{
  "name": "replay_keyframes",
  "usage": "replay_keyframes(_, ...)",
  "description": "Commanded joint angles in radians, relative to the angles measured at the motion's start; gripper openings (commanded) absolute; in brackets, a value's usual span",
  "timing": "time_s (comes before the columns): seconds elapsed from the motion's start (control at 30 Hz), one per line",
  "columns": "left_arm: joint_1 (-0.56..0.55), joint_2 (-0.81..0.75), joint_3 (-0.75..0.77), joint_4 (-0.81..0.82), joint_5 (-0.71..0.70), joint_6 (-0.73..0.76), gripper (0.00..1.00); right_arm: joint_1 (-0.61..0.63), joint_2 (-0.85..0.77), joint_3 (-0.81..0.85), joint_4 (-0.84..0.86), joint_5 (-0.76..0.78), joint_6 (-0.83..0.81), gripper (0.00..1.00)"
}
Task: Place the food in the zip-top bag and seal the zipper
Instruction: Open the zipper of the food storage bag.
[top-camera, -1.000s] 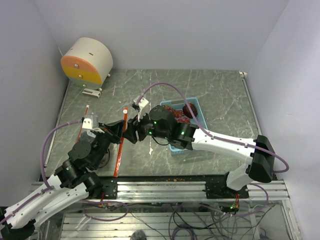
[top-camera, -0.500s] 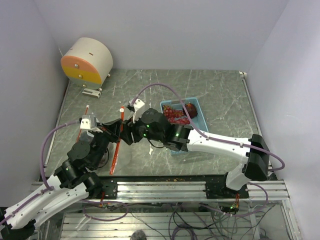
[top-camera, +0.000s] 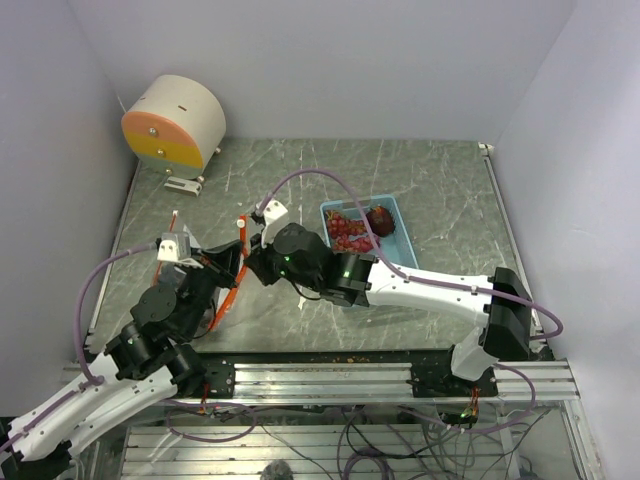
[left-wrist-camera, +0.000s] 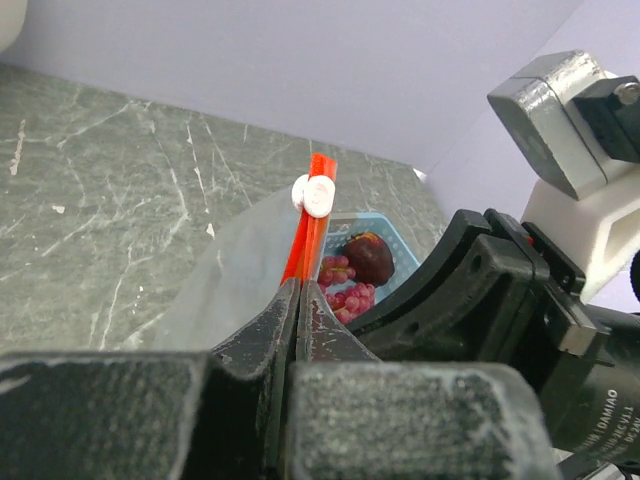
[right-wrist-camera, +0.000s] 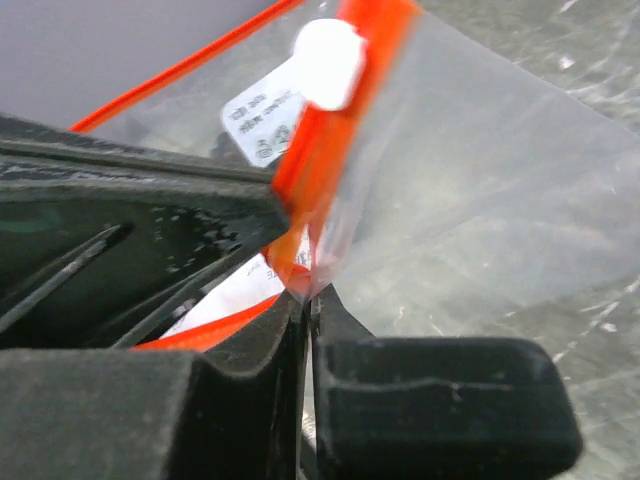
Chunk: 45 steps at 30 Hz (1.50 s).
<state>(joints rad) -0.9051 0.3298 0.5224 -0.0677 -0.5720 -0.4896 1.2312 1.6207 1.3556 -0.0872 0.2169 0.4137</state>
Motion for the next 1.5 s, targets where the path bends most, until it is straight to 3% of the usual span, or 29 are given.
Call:
replay_keyframes(0.0,-0.001,-0.021,0.024,-0.034,0.02,0.004,0.07,-0.001,0.004,-0.011,-0.014,0.174,-0.031,0.0)
replay_keyframes(0.2,-0.001,-0.054,0.024,-0.073,0.004,0.005,0.07,-0.003,-0.06,-0.064,-0.004,0.293,-0.08,0.0)
replay_keyframes(0.4,-0.001,-0.077,0.025,-0.088,0.042,0.044,0.08,-0.023,-0.177,-0.145,0.101,0.109,-0.159,0.0)
replay_keyframes(0.53,0.0,-0.11,0.037,-0.096,0.123,0.089,0.33,-0.069,-0.256,-0.183,0.142,-0.069,-0.162,0.0)
replay_keyframes(0.63,-0.001,-0.127,0.048,-0.075,0.261,0.117,0.56,-0.112,-0.291,-0.198,0.159,-0.241,-0.17,0.0)
replay_keyframes(0.73,-0.001,-0.099,0.077,-0.083,0.403,0.124,0.67,-0.137,-0.318,-0.213,0.175,-0.391,-0.194,0.0)
replay_keyframes(0.9,-0.001,-0.02,0.12,-0.121,0.534,0.118,0.64,-0.179,-0.379,-0.263,0.24,-0.576,-0.202,0.0)
replay_keyframes(1.17,-0.001,-0.027,0.095,-0.093,0.532,0.09,0.55,-0.213,-0.467,-0.303,0.291,-0.797,-0.24,0.0)
replay_keyframes(1.37,-0.001,-0.04,0.057,-0.023,0.58,0.071,0.65,-0.222,-0.468,-0.309,0.362,-0.945,-0.21,0.0)
replay_keyframes(1.47,-0.001,-0.017,0.042,0.029,0.635,0.058,0.75,-0.221,-0.45,-0.303,0.367,-0.959,-0.206,0.0)
